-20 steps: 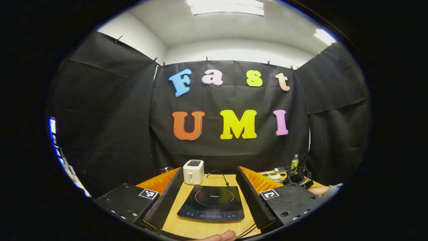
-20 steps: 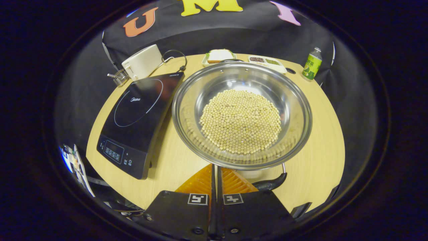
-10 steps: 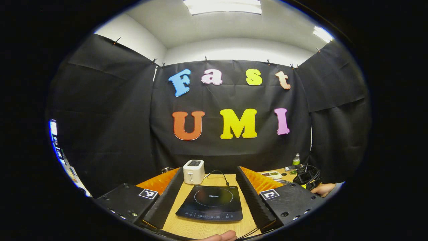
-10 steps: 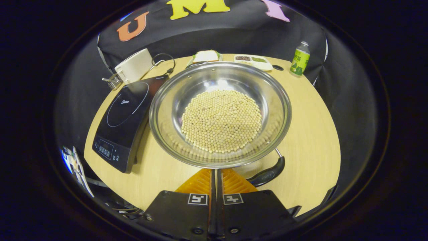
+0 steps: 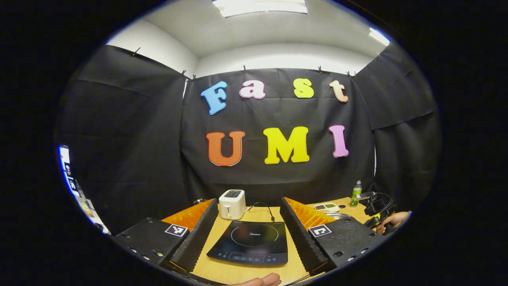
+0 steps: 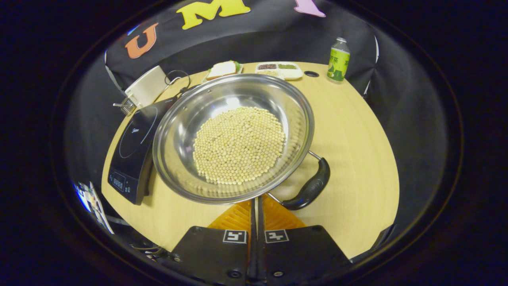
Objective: First push the handle of the pot to place it horizontally, then grasp the pot with both hands and set it on the induction cooktop.
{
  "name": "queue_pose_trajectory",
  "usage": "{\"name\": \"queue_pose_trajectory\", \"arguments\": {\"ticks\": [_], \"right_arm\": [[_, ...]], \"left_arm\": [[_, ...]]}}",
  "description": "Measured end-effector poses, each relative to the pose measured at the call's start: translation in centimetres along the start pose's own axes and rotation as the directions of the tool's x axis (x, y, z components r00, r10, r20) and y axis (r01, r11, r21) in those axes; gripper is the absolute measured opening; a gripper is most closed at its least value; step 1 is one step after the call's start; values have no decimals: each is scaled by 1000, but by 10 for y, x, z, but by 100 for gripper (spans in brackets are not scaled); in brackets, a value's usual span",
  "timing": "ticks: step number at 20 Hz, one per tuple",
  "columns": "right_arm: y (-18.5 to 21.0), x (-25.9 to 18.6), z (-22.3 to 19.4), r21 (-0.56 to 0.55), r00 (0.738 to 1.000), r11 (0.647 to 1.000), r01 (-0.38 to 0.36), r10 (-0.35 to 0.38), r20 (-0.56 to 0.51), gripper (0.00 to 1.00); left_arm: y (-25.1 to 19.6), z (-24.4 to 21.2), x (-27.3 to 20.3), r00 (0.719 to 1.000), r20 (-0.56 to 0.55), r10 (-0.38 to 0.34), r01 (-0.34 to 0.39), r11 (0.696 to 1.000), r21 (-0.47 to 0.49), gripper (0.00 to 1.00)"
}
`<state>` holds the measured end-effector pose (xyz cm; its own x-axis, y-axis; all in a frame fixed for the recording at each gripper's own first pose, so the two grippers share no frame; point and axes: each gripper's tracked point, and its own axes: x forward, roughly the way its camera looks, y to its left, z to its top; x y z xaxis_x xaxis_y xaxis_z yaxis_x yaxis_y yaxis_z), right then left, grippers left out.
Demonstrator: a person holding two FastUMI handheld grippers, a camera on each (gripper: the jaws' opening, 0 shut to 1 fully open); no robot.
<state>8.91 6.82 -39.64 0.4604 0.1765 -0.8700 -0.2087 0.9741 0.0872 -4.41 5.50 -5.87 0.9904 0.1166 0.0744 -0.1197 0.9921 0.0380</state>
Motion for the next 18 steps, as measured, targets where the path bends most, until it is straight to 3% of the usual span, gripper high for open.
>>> {"name": "queue_pose_trajectory", "arguments": {"ticks": [3,9,18], "right_arm": [[-20,2,9,18,1000,1000,-3,3,11,4],[-59,4,32,18,997,999,50,-51,53,4],[-88,12,63,38,994,997,66,-69,88,4]], "left_arm": [[-9,2,1,1000,9,11,-11,1000,-7,95],[-38,10,5,998,35,-50,52,997,-51,95],[-45,3,27,998,16,-67,68,996,-55,95]]}}
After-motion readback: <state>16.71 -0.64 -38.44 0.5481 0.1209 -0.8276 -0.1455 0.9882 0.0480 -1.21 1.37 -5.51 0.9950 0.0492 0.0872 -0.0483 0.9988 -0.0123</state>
